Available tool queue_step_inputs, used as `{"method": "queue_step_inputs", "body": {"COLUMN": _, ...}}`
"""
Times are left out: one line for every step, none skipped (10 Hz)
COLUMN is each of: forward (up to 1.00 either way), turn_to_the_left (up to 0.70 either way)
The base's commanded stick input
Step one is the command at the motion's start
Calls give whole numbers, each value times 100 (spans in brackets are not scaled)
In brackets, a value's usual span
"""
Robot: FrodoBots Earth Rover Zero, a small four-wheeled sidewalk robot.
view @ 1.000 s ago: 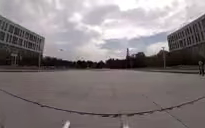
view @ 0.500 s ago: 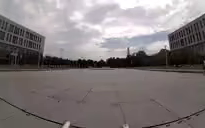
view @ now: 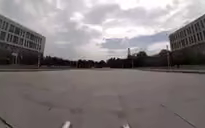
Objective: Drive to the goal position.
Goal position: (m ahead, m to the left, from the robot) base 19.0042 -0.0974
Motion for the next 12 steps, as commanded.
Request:
{"method": "queue_step_inputs", "body": {"forward": 70, "turn_to_the_left": 0}}
{"method": "queue_step_inputs", "body": {"forward": 70, "turn_to_the_left": 0}}
{"method": "queue_step_inputs", "body": {"forward": 70, "turn_to_the_left": 0}}
{"method": "queue_step_inputs", "body": {"forward": 70, "turn_to_the_left": 0}}
{"method": "queue_step_inputs", "body": {"forward": 70, "turn_to_the_left": 0}}
{"method": "queue_step_inputs", "body": {"forward": 70, "turn_to_the_left": 0}}
{"method": "queue_step_inputs", "body": {"forward": 70, "turn_to_the_left": 0}}
{"method": "queue_step_inputs", "body": {"forward": 70, "turn_to_the_left": 0}}
{"method": "queue_step_inputs", "body": {"forward": 70, "turn_to_the_left": 0}}
{"method": "queue_step_inputs", "body": {"forward": 70, "turn_to_the_left": 0}}
{"method": "queue_step_inputs", "body": {"forward": 70, "turn_to_the_left": 0}}
{"method": "queue_step_inputs", "body": {"forward": 70, "turn_to_the_left": 0}}
